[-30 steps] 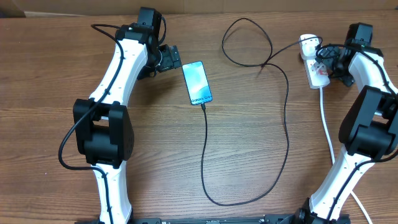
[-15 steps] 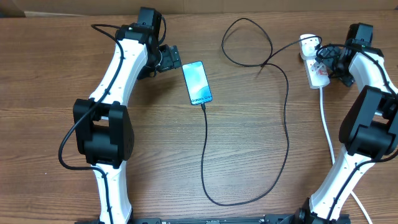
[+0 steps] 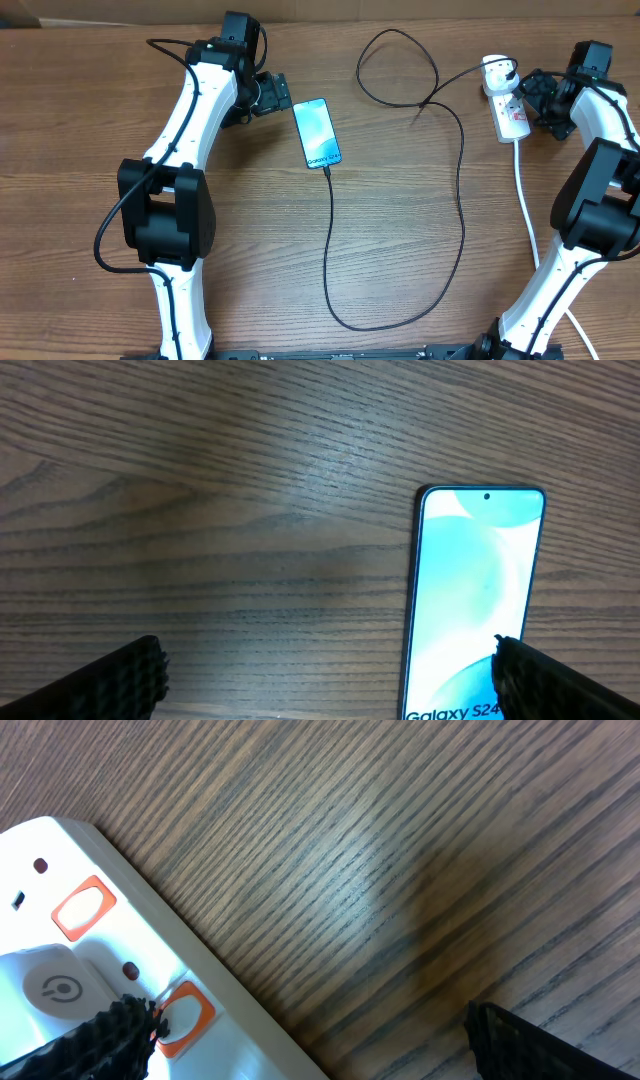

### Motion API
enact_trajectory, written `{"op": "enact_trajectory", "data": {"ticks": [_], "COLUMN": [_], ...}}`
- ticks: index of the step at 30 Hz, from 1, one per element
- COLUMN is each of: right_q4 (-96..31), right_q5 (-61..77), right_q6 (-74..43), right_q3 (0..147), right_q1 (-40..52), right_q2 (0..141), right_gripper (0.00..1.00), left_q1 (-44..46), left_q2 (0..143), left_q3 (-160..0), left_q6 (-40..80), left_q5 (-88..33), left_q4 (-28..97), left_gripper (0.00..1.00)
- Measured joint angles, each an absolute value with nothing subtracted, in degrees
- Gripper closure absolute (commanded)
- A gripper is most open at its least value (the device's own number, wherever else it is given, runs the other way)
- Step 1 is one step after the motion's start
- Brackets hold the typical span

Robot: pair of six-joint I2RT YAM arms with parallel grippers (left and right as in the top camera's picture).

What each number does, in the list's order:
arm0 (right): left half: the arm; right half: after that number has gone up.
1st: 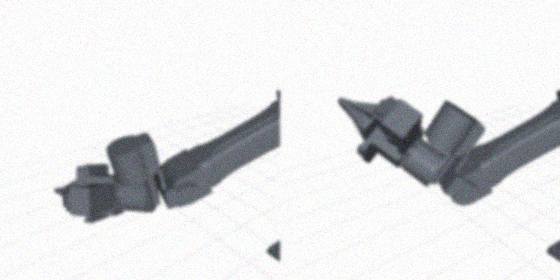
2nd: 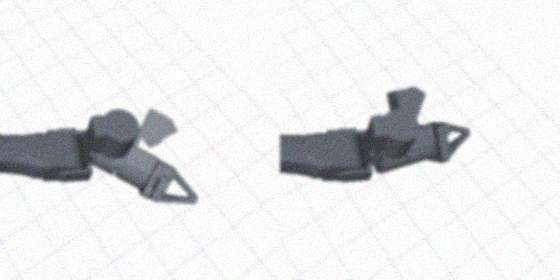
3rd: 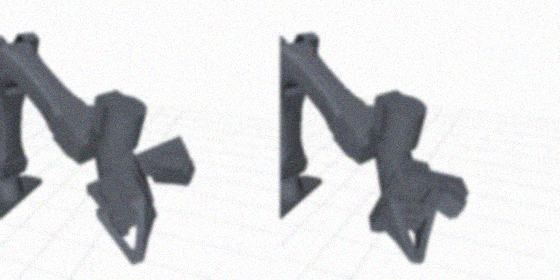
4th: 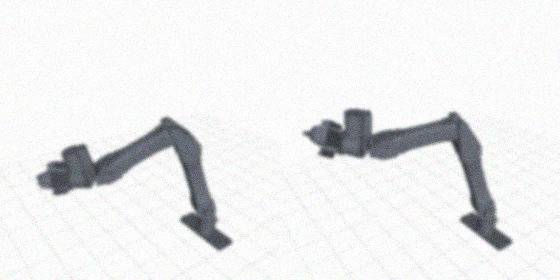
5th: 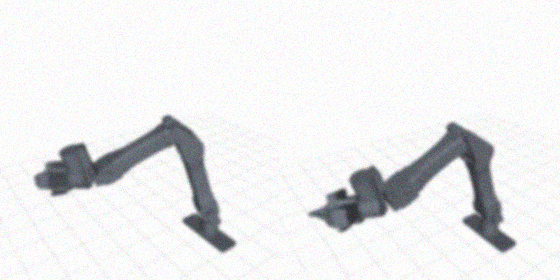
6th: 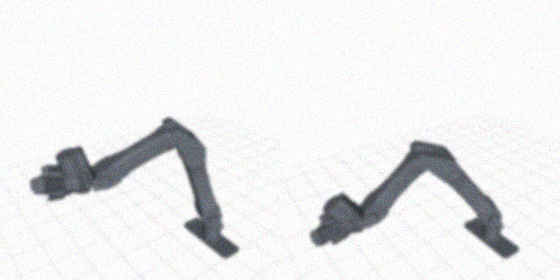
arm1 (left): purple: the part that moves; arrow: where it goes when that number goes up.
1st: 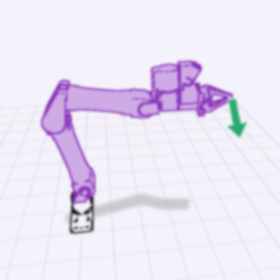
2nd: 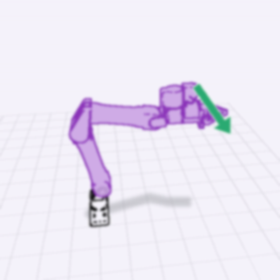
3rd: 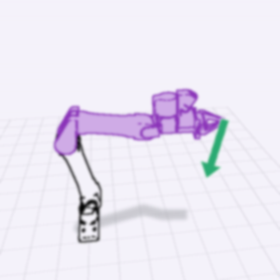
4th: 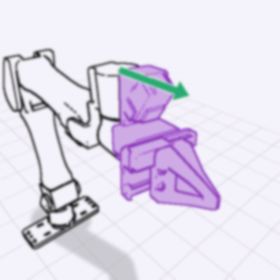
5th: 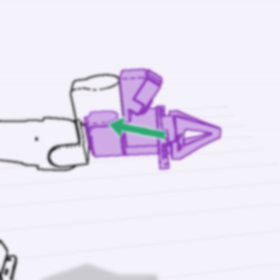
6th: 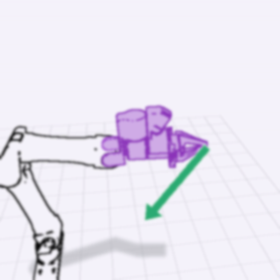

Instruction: Plug charger to phone and switch on socket

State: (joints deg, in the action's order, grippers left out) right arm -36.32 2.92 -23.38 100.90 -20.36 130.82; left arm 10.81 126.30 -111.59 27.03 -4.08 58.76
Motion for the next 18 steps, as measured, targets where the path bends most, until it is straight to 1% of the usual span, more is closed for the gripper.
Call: {"op": "enact_trajectory", "data": {"ticks": [18], "right_q4": [-35.3], "right_q5": [2.5], "right_q6": [-23.7], "right_q3": [100.6], "right_q1": [-20.4], "right_q2": [130.9], "right_gripper": [0.0], "left_q1": [10.8], "left_q2": [126.3], "left_q3": [-111.6], "left_q6": [27.0], "left_q5": [-4.1], "left_q4": [58.8], "left_gripper": [0.0]}}
